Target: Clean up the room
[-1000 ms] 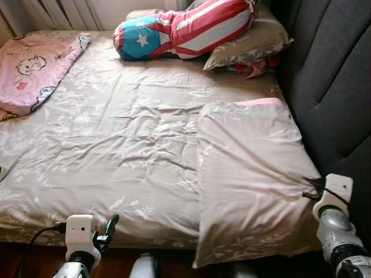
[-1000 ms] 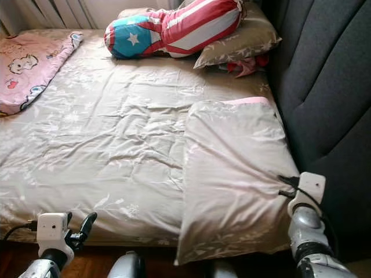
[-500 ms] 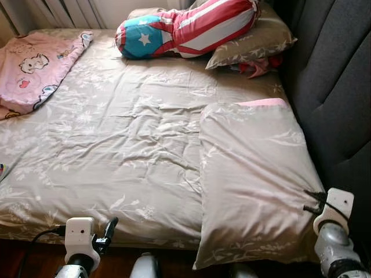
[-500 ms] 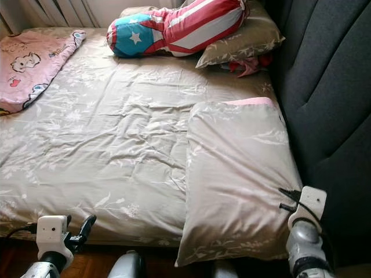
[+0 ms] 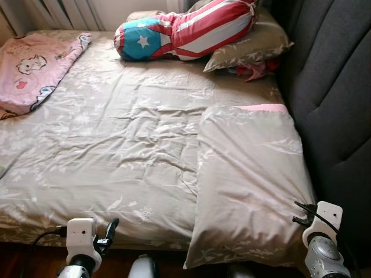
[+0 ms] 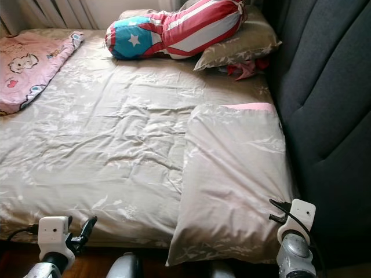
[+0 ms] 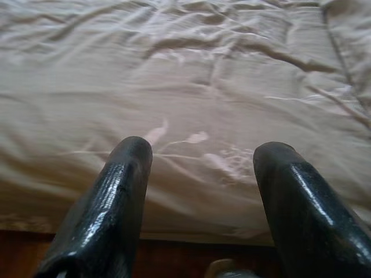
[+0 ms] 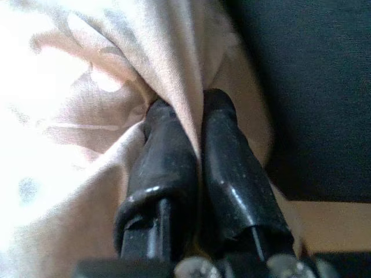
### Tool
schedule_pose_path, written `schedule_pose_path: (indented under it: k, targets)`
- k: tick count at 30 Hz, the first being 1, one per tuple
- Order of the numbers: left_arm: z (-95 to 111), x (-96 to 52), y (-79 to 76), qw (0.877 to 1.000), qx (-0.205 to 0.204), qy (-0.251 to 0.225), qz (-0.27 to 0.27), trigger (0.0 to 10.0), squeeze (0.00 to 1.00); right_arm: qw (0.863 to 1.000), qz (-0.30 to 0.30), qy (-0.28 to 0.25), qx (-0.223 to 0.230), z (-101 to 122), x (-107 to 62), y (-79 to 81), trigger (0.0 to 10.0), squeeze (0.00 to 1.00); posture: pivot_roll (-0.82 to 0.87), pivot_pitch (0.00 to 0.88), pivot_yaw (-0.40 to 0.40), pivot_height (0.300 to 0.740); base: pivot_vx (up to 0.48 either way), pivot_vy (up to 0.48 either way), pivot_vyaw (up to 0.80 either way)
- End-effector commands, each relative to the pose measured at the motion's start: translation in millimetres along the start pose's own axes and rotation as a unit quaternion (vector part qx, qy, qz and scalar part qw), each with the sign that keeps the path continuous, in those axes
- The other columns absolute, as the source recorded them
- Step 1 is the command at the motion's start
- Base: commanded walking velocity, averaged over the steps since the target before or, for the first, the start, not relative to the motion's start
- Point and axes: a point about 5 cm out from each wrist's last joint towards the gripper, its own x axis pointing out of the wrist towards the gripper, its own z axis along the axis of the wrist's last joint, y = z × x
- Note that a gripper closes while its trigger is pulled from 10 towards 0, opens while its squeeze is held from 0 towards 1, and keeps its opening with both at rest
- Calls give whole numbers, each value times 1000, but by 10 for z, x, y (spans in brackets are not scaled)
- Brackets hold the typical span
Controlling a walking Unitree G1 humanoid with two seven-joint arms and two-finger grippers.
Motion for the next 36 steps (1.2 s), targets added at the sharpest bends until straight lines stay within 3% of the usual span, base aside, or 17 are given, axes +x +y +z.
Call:
schedule_pose_path:
  k: [1, 8, 14, 21, 23, 28, 32, 36]
  targets:
    - [-55, 7, -28, 1000, -3, 9, 4, 10000, 0, 997, 62, 44, 6, -247, -65, 198, 10000, 0, 100, 69, -34, 660, 0, 0, 0]
    - [-200, 77, -24, 998, -36, 31, 30, 10000, 0, 994, 66, 81, -5, -439, -129, 235, 10000, 0, 94, 28, -51, 660, 0, 0, 0]
    - [-319, 77, 44, 998, -37, 45, 35, 10000, 0, 998, 9, 66, 7, -379, -114, 20, 10000, 0, 97, 27, -50, 660, 0, 0, 0]
    - [-466, 54, 161, 996, -37, 64, 42, 10000, 0, 998, -54, -31, -10, 157, 11, -272, 10000, 0, 87, 28, -42, 660, 0, 0, 0]
    - [-511, 49, 171, 996, -37, 69, 43, 10000, 0, 992, -99, -80, 8, 438, 36, -445, 10000, 0, 90, 32, -42, 660, 0, 0, 0]
    - [-578, 39, 194, 996, -38, 75, 43, 10000, 0, 981, -141, -130, 20, 719, 30, -614, 10000, 0, 89, 36, -40, 660, 0, 0, 0]
    - [-631, 34, 218, 995, -38, 85, 44, 10000, 0, 983, -145, -112, 16, 661, 30, -625, 10000, 0, 87, 36, -36, 660, 0, 0, 0]
    - [-690, 27, 251, 993, -37, 100, 45, 10000, 0, 988, -136, -71, 23, 404, 15, -544, 10000, 0, 94, 35, -31, 660, 0, 0, 0]
